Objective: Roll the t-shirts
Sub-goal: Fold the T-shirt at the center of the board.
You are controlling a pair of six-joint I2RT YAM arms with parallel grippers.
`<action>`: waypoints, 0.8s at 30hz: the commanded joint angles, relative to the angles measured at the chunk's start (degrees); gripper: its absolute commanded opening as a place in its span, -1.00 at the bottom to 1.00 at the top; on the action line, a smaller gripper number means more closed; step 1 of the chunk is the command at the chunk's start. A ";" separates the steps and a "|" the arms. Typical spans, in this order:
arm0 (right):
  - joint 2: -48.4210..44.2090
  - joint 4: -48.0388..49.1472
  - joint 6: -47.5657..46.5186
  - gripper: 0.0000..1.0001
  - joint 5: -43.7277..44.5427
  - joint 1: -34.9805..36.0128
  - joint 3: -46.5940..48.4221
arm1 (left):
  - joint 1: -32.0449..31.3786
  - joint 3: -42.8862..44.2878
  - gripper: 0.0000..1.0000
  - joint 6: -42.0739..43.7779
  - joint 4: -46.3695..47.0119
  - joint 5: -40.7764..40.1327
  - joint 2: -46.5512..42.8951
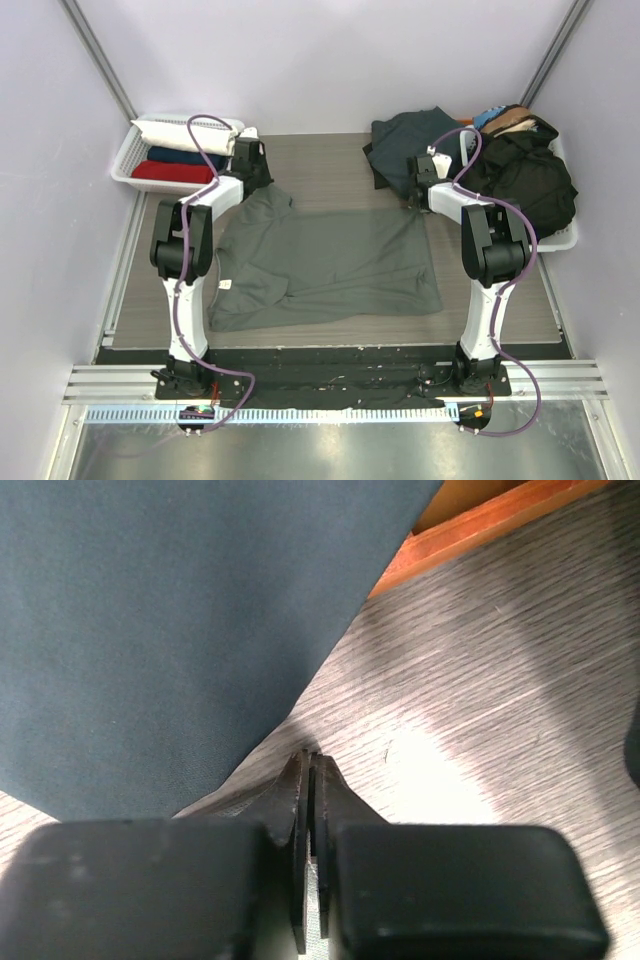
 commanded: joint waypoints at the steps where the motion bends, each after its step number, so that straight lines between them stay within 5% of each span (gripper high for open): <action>1: -3.13 1.29 -0.14 -0.98 2.93 0.52 1.11 | 0.25 -1.31 -1.00 1.43 2.68 -1.23 -5.90; 24: -14.81 -4.94 2.58 -0.98 7.07 3.95 -5.13 | -1.86 -17.99 -1.00 0.46 5.66 -5.09 -20.75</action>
